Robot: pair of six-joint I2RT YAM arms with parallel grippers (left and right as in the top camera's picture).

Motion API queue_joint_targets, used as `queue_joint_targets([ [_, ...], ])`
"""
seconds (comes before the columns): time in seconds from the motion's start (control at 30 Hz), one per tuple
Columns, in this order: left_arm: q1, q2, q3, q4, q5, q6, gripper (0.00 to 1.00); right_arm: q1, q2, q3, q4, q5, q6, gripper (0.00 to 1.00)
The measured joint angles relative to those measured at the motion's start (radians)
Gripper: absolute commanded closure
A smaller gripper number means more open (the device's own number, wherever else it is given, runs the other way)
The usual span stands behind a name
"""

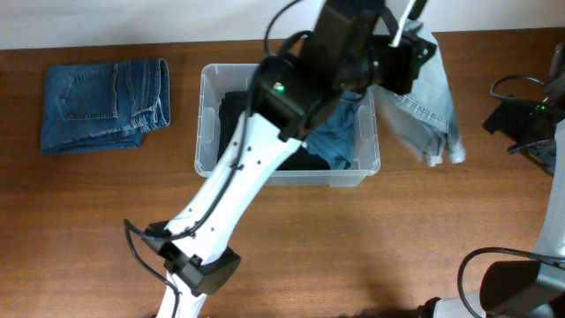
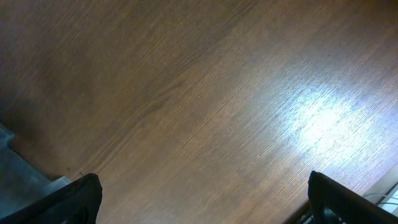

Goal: Pack container

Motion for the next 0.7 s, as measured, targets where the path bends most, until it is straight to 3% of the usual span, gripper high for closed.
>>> queue_joint_targets([
  [0.43, 0.003, 0.010, -0.220, 0.073, 0.000, 0.098, 0.98, 0.000, 0.000, 0.000, 0.000, 0.000, 0.000, 0.02],
  [0.7, 0.101, 0.033, -0.280, 0.073, 0.024, 0.124, 0.98, 0.000, 0.000, 0.000, 0.000, 0.000, 0.000, 0.02],
])
